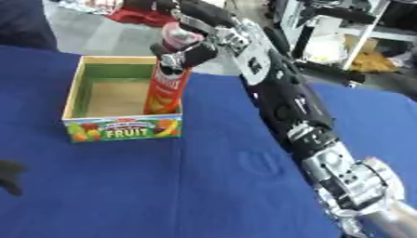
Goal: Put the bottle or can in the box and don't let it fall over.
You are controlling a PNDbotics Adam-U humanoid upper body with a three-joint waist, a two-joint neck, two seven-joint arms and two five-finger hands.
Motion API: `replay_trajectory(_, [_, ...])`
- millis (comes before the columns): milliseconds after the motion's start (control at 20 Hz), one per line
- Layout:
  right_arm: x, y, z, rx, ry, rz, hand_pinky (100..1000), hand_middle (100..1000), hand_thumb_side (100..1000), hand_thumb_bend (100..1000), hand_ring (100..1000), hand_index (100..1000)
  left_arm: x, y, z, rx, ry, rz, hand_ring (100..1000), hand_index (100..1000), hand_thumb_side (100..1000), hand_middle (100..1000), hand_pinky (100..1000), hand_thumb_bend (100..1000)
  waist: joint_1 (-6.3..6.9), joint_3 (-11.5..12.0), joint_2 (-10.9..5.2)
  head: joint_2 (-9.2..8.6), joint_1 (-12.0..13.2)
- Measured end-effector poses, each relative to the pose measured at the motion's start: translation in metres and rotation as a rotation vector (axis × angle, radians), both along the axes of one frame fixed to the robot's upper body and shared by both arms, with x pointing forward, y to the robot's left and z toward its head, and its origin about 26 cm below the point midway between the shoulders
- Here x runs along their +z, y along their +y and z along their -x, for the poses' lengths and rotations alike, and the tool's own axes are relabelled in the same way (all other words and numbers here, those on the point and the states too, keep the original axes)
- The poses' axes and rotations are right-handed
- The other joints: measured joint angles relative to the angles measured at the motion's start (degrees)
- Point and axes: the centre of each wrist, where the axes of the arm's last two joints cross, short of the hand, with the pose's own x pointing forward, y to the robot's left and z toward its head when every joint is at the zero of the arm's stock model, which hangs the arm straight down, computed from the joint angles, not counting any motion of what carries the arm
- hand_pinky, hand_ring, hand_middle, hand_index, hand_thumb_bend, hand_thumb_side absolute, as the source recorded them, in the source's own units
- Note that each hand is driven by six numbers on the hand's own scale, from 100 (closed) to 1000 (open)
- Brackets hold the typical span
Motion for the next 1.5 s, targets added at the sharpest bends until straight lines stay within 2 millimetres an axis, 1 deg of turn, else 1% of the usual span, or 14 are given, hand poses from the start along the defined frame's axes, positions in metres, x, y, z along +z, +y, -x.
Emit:
replay_trajectory(250, [-0.002,0.003,0.000,0.039,0.018,-0.040,1000,1000,219,100,1000,1000,0.000,0.000,0.000,-0.001,0.000,-0.001,747,1000,607,589,524,100,0.03,-0.26,-0.01,0.00,-0.08])
replay_trajectory(300, [-0.002,0.003,0.000,0.045,0.023,-0.051,1000,1000,305,100,1000,1000,0.000,0.000,0.000,-0.001,0.000,-0.001,747,1000,603,589,524,100,0.05,-0.51,-0.01,0.00,-0.08])
replay_trajectory(350, [-0.002,0.003,0.000,0.052,0.026,-0.063,1000,1000,245,100,994,1000,0.000,0.000,0.000,-0.001,0.000,-0.001,748,1000,610,589,523,100,0.13,-0.74,-0.03,0.00,-0.06])
replay_trajectory(550, [0.001,0.002,0.007,0.086,0.010,-0.137,1000,995,284,100,964,1000,-0.006,0.002,0.002,0.007,0.019,-0.002,748,1000,616,589,523,100,0.51,-2.62,-0.36,0.03,0.69])
replay_trajectory(650, [0.003,-0.004,0.014,0.100,-0.011,-0.174,1000,964,215,100,922,1000,-0.009,0.004,0.003,0.017,0.029,-0.001,748,1000,617,589,523,100,0.65,-3.95,-0.70,0.09,1.52])
replay_trajectory(700, [0.003,-0.008,0.018,0.107,-0.021,-0.193,996,951,226,100,906,1000,-0.011,0.006,0.004,0.025,0.034,0.000,748,1000,618,589,523,100,0.67,-5.01,-0.89,0.30,2.18])
replay_trajectory(850, [-0.002,-0.031,0.031,0.102,-0.042,-0.245,979,931,382,100,866,989,-0.017,0.012,0.007,0.058,0.050,0.004,749,1000,622,589,523,100,1.21,-9.01,-1.24,0.99,4.89])
replay_trajectory(900, [-0.004,-0.037,0.036,0.096,-0.044,-0.268,981,923,418,100,851,984,-0.018,0.014,0.008,0.071,0.055,0.006,749,1000,624,589,522,100,1.39,-10.20,-1.26,1.07,5.87])
replay_trajectory(1000, [-0.010,-0.048,0.045,0.084,-0.039,-0.320,985,920,426,100,834,981,-0.020,0.018,0.009,0.094,0.060,0.011,750,1000,624,589,522,100,1.47,-12.05,-1.26,1.09,7.73])
replay_trajectory(1050, [-0.014,-0.050,0.049,0.080,-0.032,-0.353,987,919,429,100,829,981,-0.021,0.021,0.009,0.108,0.063,0.013,750,1000,624,590,522,100,1.45,-13.43,-1.26,1.10,8.88])
replay_trajectory(1100, [-0.019,-0.054,0.052,0.072,-0.020,-0.383,994,923,429,100,827,984,-0.022,0.022,0.010,0.120,0.063,0.015,751,1000,628,590,522,100,1.48,-14.68,-1.26,1.13,9.90])
replay_trajectory(1200, [-0.030,-0.063,0.059,0.046,0.016,-0.430,1000,921,436,100,818,982,-0.023,0.025,0.011,0.142,0.065,0.016,752,1000,632,590,521,100,1.69,-16.42,-1.22,1.30,11.60])
replay_trajectory(1350, [-0.051,-0.075,0.066,0.000,0.091,-0.503,1000,916,450,100,808,977,-0.025,0.030,0.012,0.174,0.066,0.014,753,1000,640,590,520,100,1.69,-18.17,-0.72,1.45,13.50])
replay_trajectory(1500, [-0.078,-0.085,0.073,-0.042,0.186,-0.588,1000,906,470,100,791,968,-0.026,0.033,0.013,0.199,0.067,0.009,754,1000,654,590,518,100,1.87,-19.19,-0.25,1.48,14.80])
